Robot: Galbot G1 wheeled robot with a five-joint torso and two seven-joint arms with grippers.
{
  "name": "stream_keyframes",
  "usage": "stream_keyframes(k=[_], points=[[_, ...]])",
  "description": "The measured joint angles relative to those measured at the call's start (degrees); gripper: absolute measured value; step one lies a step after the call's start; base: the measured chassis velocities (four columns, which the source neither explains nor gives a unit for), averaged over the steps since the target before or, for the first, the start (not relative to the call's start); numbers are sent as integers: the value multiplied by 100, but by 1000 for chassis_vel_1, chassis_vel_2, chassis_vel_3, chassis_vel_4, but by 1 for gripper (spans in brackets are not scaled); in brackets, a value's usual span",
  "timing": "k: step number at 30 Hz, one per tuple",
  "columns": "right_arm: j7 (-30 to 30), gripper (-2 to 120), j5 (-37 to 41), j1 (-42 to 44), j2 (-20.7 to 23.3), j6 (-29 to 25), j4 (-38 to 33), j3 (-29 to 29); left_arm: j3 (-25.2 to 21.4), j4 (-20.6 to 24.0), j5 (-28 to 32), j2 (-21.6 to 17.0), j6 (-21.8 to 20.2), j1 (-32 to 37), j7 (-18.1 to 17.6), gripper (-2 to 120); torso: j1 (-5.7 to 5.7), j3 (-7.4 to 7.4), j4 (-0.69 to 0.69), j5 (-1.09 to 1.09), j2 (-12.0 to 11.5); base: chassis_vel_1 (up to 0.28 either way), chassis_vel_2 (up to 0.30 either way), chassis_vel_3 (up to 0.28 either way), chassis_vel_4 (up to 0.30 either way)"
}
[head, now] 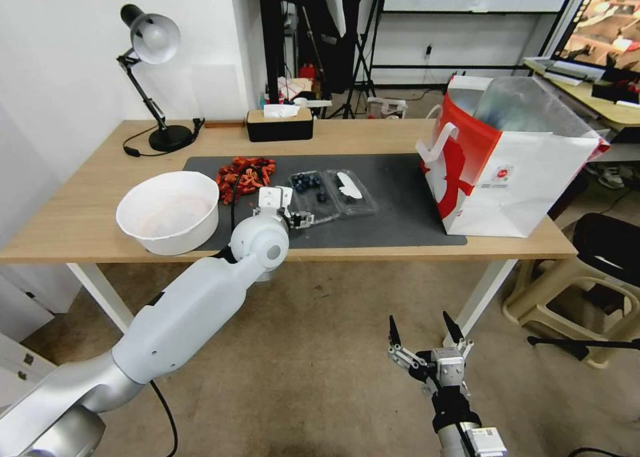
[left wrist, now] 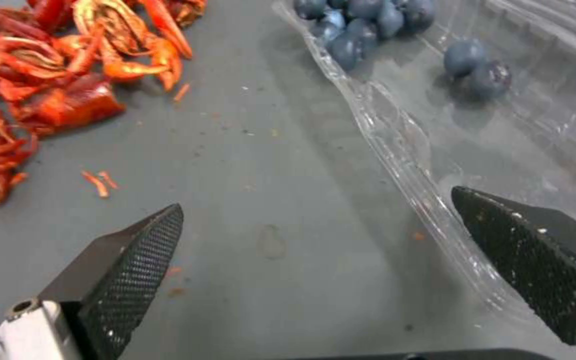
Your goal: Close the takeout container lid, then place the container into the takeout bag.
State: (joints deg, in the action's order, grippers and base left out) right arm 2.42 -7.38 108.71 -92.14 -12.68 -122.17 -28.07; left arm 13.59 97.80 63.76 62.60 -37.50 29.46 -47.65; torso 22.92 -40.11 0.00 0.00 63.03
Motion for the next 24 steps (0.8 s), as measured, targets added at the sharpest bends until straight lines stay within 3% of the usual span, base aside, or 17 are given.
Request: stream_keyframes(k=[24], points=[[5, 100, -98, -14, 0, -43, 97, 58, -89, -26, -351, -218, 152, 60, 241, 100, 0, 0, 0, 0, 0, 0, 0, 0, 0]])
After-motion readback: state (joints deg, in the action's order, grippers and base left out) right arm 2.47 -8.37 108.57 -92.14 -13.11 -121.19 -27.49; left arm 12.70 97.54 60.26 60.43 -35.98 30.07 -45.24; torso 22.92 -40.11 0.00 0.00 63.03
